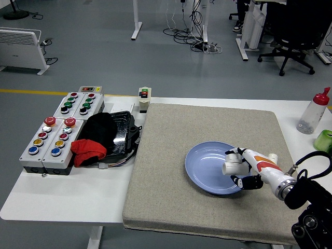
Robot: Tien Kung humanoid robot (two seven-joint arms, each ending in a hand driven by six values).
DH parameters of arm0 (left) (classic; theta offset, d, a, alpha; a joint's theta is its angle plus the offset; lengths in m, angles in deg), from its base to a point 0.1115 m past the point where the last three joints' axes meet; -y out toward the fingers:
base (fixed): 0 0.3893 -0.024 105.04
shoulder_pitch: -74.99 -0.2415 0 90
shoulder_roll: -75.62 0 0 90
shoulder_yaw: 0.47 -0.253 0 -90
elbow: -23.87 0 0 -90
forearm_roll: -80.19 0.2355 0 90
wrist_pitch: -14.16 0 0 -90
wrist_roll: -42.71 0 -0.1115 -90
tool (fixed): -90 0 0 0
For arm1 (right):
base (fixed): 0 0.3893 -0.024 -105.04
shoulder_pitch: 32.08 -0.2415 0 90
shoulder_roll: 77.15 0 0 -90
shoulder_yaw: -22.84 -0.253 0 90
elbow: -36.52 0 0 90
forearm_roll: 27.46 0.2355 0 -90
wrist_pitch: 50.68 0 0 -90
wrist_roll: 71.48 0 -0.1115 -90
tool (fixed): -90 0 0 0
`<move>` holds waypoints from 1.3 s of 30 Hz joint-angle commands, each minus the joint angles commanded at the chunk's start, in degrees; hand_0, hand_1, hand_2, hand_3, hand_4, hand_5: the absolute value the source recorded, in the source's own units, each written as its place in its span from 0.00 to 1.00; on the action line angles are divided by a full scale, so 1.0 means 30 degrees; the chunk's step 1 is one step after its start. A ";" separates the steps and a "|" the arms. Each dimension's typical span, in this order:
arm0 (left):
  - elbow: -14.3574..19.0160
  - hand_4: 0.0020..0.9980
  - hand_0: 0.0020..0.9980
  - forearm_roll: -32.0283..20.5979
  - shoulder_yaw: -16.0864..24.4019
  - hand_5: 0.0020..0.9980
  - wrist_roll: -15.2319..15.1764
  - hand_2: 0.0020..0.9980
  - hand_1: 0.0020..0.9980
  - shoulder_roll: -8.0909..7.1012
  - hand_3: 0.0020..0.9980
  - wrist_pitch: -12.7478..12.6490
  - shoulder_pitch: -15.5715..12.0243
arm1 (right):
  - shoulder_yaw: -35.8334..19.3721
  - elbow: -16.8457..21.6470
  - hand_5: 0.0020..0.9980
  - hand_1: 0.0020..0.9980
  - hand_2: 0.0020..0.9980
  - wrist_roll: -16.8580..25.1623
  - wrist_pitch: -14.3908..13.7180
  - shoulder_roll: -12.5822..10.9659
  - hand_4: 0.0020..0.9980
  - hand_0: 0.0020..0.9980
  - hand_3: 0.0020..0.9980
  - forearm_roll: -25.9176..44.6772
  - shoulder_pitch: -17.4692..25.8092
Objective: Pick pipe place plate twice
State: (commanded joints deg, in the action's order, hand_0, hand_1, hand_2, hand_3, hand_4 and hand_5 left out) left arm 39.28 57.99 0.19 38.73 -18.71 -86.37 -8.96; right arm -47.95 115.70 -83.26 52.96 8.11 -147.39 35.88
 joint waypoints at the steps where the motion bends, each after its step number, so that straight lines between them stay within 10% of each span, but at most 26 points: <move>1: 0.0002 0.25 0.69 -0.0018 -0.0017 1.00 -0.0010 0.68 0.67 -0.0007 0.62 0.0001 0.0002 | 0.0317 -0.0343 0.07 0.74 0.76 -0.0173 0.0222 0.0086 0.47 0.73 0.78 -0.0080 -0.0220; 12: 0.0024 0.25 0.69 -0.0351 -0.0220 1.00 -0.0128 0.68 0.67 -0.0004 0.62 0.0054 0.0047 | 0.1146 -0.1349 0.23 0.93 1.00 0.0179 0.0252 0.0580 0.73 0.99 1.00 -0.0723 -0.0778; 27: 0.0043 0.25 0.69 -0.0440 -0.0220 1.00 -0.0188 0.68 0.67 0.0017 0.61 0.0057 0.0066 | -0.0052 -0.1656 0.26 0.94 1.00 0.0366 -0.1186 0.0547 0.76 1.00 1.00 -0.0734 -0.0977; 39: 0.0063 0.25 0.69 -0.0480 -0.0179 1.00 -0.0179 0.68 0.67 0.0025 0.61 0.0072 0.0023 | -0.2251 -0.5804 0.25 0.91 1.00 0.0248 -0.1417 -0.0048 0.72 0.97 0.97 -0.0365 -0.3365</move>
State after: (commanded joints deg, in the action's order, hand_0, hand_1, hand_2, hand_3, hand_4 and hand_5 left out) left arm 39.47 56.55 -0.35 38.19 -18.64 -86.16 -8.89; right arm -54.71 98.28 -82.52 48.71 7.96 -148.48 25.78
